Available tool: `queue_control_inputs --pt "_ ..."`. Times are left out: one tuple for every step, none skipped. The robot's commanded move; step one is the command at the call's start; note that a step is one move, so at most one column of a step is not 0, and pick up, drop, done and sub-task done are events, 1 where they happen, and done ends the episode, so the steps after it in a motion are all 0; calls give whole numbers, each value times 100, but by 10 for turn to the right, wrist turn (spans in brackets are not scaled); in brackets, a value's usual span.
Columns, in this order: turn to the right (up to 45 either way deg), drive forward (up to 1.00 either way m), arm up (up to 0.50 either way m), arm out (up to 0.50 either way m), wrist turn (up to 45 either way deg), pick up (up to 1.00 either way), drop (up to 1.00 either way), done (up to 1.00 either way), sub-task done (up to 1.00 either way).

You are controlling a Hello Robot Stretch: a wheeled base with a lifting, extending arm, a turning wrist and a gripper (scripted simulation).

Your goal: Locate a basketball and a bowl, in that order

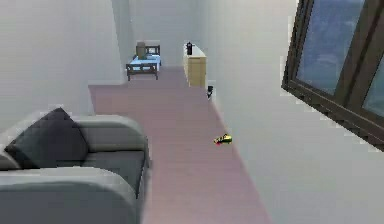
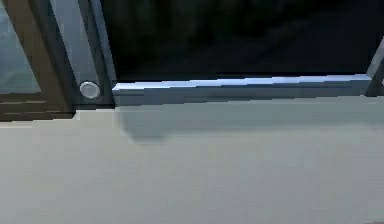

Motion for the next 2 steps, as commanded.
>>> queue_control_inputs --pt "0 100 0 0 0 0 0 0 0" --pt "0 95 0 0 0 0 0 0 0"
